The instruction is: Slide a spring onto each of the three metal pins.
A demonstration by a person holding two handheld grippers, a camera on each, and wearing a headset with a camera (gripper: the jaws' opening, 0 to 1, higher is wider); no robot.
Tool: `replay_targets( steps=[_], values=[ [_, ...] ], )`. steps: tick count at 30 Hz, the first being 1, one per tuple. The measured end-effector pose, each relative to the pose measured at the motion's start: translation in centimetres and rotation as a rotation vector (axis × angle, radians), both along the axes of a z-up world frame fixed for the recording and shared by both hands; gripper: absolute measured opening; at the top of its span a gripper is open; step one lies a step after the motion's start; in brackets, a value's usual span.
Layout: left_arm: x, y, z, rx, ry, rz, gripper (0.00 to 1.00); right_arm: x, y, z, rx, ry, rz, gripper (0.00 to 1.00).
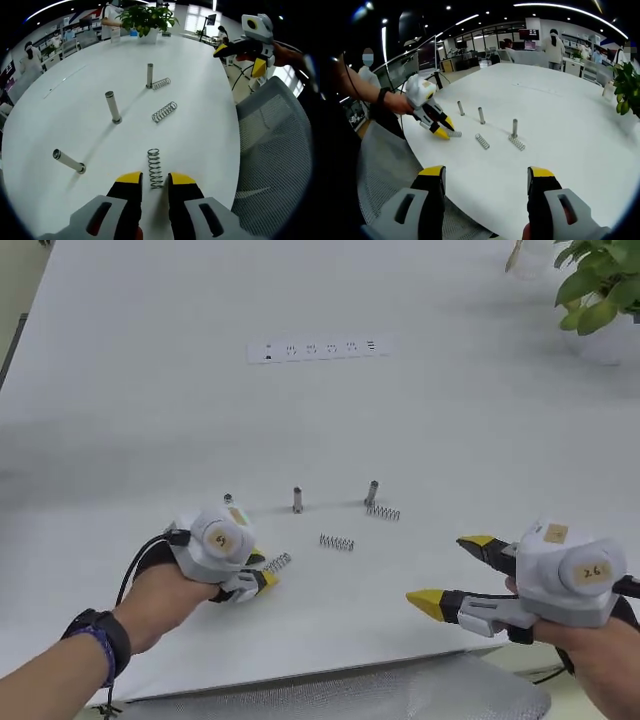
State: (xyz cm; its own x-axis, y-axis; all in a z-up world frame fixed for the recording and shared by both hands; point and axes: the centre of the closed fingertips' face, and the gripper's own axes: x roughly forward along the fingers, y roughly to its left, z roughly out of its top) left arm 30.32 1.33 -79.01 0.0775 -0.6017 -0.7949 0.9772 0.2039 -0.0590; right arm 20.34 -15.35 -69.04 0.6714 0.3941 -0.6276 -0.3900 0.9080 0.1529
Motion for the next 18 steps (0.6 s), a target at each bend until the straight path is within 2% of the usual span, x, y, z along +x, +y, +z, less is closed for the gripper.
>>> replay_targets(
  steps=[6,18],
  values=[
    [-0.30,0.24,-0.33,0.013,-0.006,-0.010,0.03,0.03,0.08,0.02,0.000,0.000,0.001,0.65],
    [-0.25,0.43,-0.20,0.019,0.009,-0.008,0.02,-0.10,0.01,-0.13,0.003,0.004,0.000,0.65]
  ],
)
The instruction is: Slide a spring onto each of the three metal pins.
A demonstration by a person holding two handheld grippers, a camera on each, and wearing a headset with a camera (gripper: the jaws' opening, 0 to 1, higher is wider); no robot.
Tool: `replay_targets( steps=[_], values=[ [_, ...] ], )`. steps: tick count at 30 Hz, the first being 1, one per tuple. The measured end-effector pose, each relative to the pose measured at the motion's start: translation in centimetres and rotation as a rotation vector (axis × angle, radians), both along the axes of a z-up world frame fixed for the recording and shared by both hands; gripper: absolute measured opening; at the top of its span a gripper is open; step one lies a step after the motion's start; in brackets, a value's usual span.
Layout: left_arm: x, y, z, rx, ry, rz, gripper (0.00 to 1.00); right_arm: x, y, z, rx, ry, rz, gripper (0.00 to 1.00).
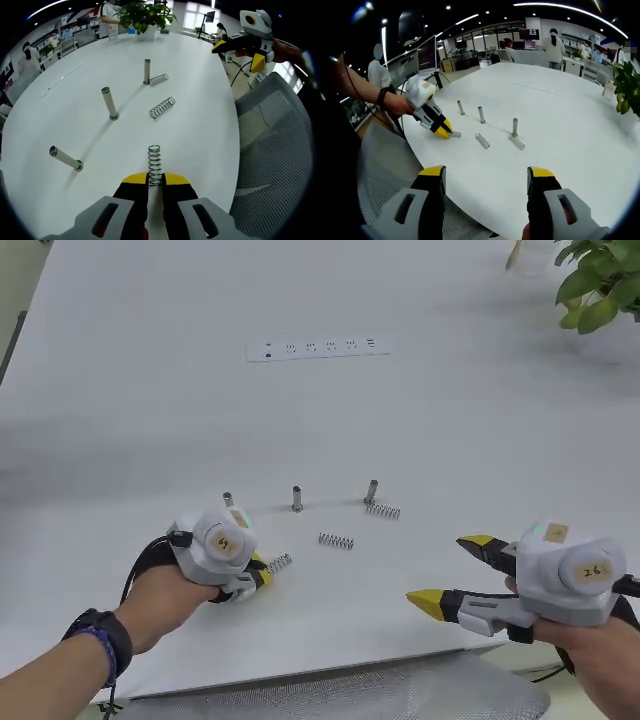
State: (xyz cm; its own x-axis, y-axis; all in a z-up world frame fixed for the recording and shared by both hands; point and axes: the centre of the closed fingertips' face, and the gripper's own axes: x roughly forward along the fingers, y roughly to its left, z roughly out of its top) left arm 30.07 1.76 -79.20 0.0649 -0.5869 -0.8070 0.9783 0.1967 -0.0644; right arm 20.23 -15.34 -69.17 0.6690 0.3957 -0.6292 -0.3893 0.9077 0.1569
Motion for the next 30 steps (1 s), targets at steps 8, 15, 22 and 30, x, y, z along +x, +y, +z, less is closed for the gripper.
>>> replay_targets(
  steps=[8,15,22,30],
  values=[
    [0.3,0.2,0.9,-0.014,-0.008,0.008,0.02,0.0,0.1,-0.2,0.004,0.002,0.005,0.65],
    [0.7,0.3,2.4,-0.038,-0.028,0.013,0.02,0.2,0.5,-0.1,0.011,0.001,0.015,0.64],
    [0.8,0.4,3.5,-0.058,-0.048,0.007,0.02,0.3,0.7,-0.1,0.019,0.001,0.019,0.63],
    [0.7,0.3,4.6,-0.074,-0.065,-0.001,0.02,0.5,1.1,-0.1,0.022,0.001,0.034,0.62]
  ],
)
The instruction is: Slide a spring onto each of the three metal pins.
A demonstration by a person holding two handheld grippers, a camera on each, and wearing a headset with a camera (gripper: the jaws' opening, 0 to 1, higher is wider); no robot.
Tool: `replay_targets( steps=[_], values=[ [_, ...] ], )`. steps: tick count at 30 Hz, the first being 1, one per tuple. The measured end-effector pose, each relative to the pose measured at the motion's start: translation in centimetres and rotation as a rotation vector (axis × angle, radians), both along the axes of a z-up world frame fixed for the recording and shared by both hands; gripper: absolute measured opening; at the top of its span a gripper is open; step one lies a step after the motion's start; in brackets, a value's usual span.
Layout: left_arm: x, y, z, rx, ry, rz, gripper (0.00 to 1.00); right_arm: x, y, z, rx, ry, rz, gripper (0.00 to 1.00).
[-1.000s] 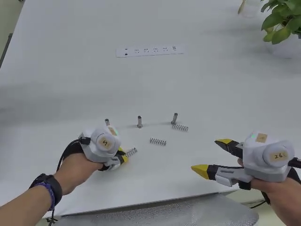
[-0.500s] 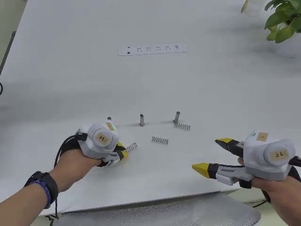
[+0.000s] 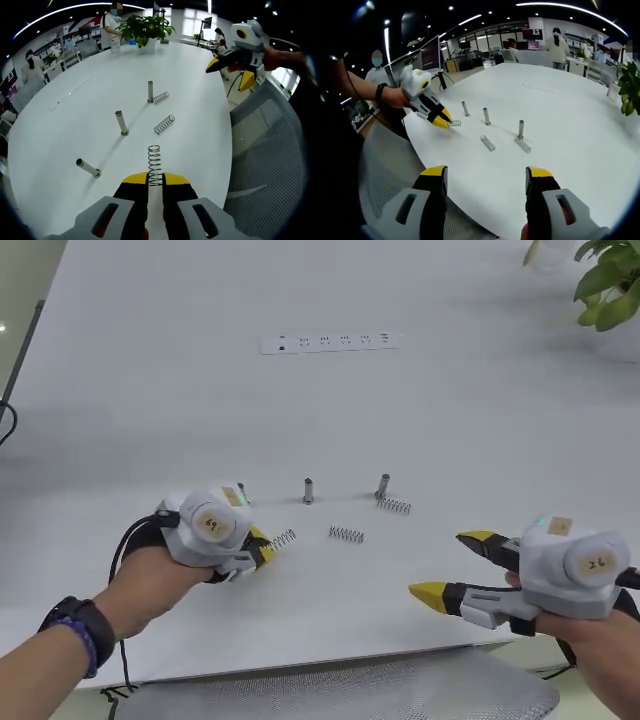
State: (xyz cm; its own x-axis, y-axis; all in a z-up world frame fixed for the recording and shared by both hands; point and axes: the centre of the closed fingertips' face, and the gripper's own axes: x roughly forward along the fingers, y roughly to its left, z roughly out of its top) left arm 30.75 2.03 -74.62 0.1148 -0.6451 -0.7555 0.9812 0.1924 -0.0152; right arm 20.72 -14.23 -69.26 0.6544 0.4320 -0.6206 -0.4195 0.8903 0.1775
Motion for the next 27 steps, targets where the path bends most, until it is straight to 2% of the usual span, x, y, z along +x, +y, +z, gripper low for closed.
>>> replay_targets(
  steps=[17,27],
  values=[
    [-0.8,-1.9,3.8,-0.057,-0.063,-0.068,0.02,2.0,1.7,1.2,0.035,-0.033,0.077,0.55],
    [-1.4,-3.0,5.2,-0.078,-0.089,-0.109,0.02,3.1,3.2,2.1,0.081,-0.056,0.139,0.44]
  ],
)
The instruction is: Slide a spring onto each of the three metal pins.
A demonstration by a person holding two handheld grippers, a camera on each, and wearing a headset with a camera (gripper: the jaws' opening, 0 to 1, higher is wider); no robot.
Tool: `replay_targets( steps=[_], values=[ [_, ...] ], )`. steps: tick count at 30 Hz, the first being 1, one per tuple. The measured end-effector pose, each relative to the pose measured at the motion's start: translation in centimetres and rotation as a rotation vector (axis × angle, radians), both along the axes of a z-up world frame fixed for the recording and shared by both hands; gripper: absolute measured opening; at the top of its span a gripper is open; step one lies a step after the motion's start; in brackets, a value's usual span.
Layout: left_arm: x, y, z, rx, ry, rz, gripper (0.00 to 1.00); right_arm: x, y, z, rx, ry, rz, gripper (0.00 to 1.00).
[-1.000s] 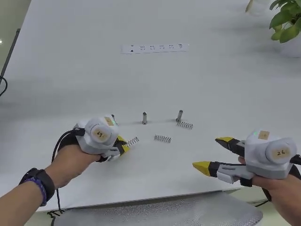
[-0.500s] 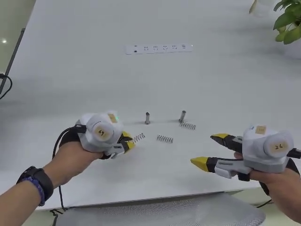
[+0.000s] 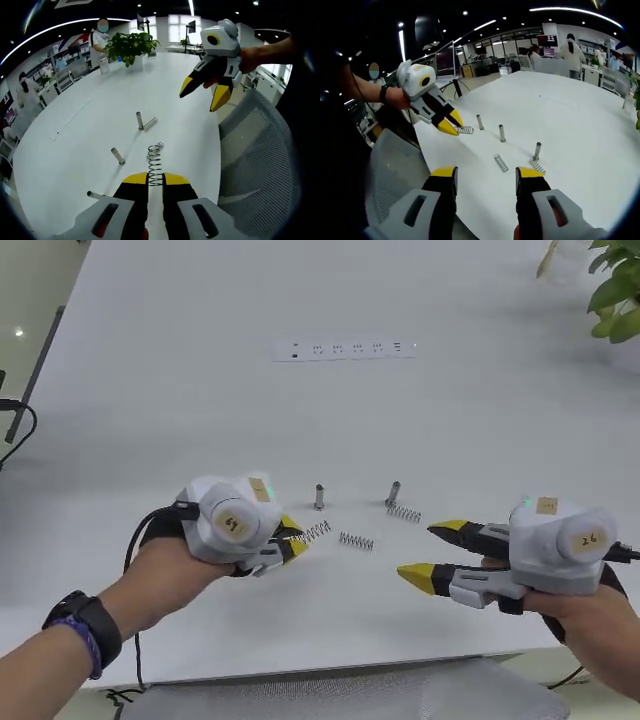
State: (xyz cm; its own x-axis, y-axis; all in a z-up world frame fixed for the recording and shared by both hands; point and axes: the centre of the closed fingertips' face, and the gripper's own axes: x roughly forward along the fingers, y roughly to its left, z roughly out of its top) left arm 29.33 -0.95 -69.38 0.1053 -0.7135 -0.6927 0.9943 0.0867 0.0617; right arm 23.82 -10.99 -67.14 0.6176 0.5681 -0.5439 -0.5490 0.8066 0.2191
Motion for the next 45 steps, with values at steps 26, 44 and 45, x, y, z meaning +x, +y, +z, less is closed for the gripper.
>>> replay_targets(
  steps=[26,44,45],
  values=[
    [-3.9,-2.6,2.4,-0.034,-0.042,-0.132,0.02,0.8,4.8,0.6,0.093,0.027,0.187,0.30],
    [-5.7,-3.5,2.9,-0.037,-0.060,-0.212,0.02,-0.3,6.3,0.6,0.149,0.058,0.245,0.15],
    [-5.8,-3.5,2.8,-0.034,-0.061,-0.217,0.02,-0.2,6.2,0.6,0.148,0.058,0.244,0.14]
  ],
)
